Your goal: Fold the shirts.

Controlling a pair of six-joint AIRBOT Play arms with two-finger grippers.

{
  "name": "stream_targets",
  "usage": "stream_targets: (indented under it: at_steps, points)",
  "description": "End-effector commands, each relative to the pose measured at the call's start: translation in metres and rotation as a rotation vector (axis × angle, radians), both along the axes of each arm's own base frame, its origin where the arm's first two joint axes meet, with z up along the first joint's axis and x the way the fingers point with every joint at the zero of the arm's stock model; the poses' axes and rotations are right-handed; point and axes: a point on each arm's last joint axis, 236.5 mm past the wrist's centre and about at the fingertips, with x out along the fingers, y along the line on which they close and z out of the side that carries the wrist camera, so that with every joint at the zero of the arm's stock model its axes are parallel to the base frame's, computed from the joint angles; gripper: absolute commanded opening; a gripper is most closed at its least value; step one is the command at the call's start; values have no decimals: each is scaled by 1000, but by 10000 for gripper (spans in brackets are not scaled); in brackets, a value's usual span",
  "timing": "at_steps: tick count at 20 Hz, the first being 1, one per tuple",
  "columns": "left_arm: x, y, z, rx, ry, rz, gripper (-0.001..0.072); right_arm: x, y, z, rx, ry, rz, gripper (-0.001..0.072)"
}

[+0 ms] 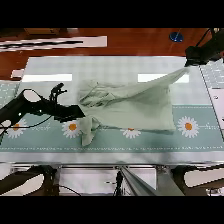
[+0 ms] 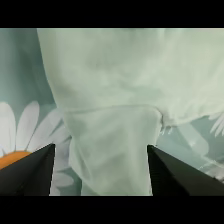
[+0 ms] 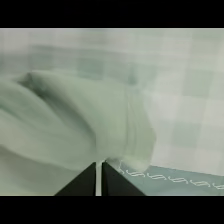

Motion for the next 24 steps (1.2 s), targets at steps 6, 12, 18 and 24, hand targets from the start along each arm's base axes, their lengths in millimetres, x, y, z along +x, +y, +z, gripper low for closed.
stream_targets:
  at_steps: [6, 12, 18, 24]
  points:
    - [-1, -13, -45, -8, 116, 44, 42, -5, 0, 0, 0, 17, 8, 416]
    - [-5, -15, -39, -15, 86, -19, 27, -65, -76, -9, 30, 227, -170, 479]
    - [-5, -15, -39, -15, 59, -59, 27, -153, -112, -40, 256, 302, -382, 479]
    - [-10, -16, -38, -24, 77, -76, 27, -214, -69, -122, 397, 474, -397, 488]
